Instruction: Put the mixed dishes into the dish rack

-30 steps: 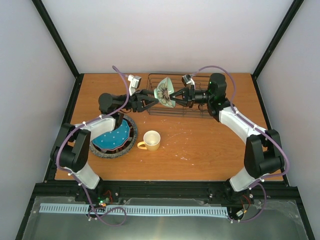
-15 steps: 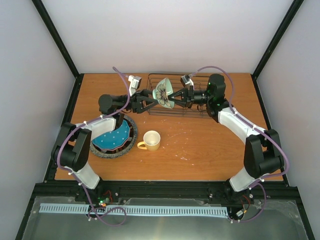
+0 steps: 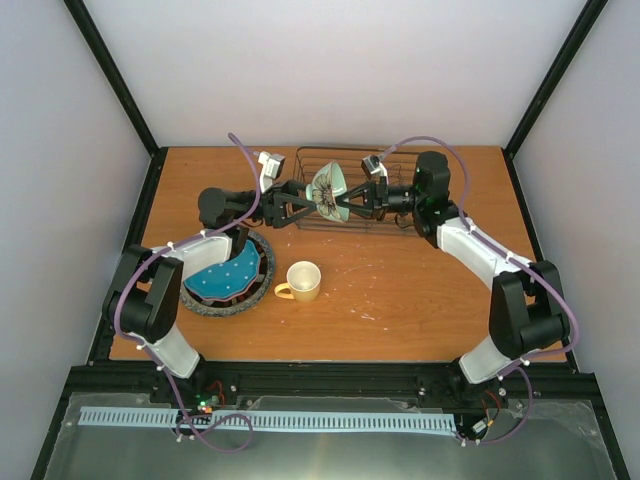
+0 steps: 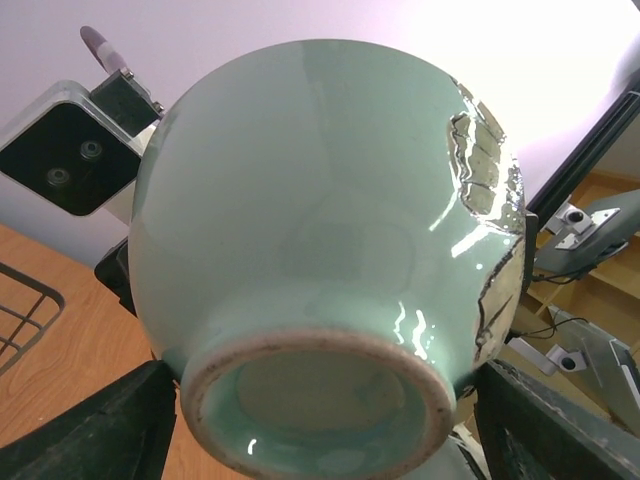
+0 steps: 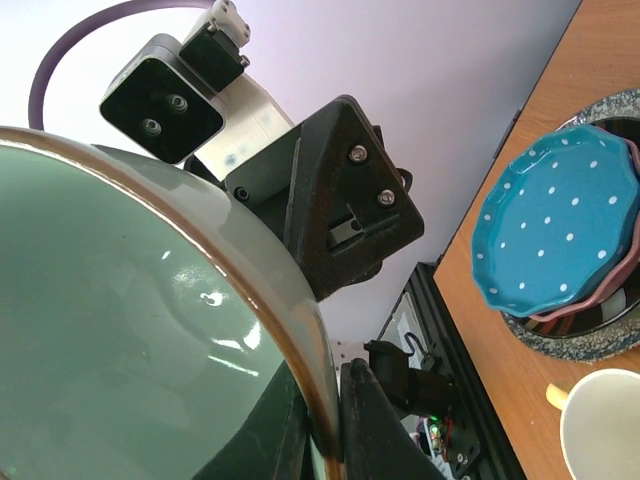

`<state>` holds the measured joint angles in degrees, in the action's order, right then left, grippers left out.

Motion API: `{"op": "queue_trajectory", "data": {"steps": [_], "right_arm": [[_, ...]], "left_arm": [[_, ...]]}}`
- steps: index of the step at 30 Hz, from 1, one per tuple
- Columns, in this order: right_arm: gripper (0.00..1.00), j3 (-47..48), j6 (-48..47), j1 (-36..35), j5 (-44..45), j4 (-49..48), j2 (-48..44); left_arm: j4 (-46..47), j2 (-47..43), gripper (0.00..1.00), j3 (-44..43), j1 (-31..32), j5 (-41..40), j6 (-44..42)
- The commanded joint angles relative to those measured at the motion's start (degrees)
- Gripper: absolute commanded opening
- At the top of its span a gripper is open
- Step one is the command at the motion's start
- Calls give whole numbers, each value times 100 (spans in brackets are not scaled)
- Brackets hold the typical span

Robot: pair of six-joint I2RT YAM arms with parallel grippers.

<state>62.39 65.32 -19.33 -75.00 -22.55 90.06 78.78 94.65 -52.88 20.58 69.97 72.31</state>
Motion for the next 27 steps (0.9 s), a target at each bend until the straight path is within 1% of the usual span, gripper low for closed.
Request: {"op": "queue_trajectory", "data": {"steps": [1, 4, 8, 15, 18, 20, 21, 22, 23, 27], "right_arm": [[3, -139, -424, -254, -278, 290, -241], [3, -168, -448, -261, -295, 315, -277], [3, -208, -553, -262, -326, 456, -304], [3, -236, -948, -264, -354, 947, -320], [3, -250, -1031, -264, -353, 1031, -309], [3, -249, -1092, -256, -357, 1092, -306], [3, -248, -1118, -259, -357, 1131, -301], [3, -252, -1146, -263, -355, 1162, -297], [3, -249, -1179, -263, -356, 1196, -296], [3, -247, -1269, -261, -339, 1290, -266]], "left_arm": [[-64, 10, 78, -144, 113, -424, -150], [-75, -10, 67, -128, 113, -431, -181], [-74, -11, 61, -120, 111, -424, -200], [-82, -13, 44, -142, 112, -397, -235], [-84, 17, 31, -181, 113, -344, -251], [-66, 54, 20, -230, 113, -296, -238], [-46, 76, 13, -243, 113, -280, -229], [-32, 86, 3, -255, 113, -276, -220], [-30, 95, 1, -257, 113, -281, -215], [-67, 112, 1, -278, 113, -310, -209]]}}
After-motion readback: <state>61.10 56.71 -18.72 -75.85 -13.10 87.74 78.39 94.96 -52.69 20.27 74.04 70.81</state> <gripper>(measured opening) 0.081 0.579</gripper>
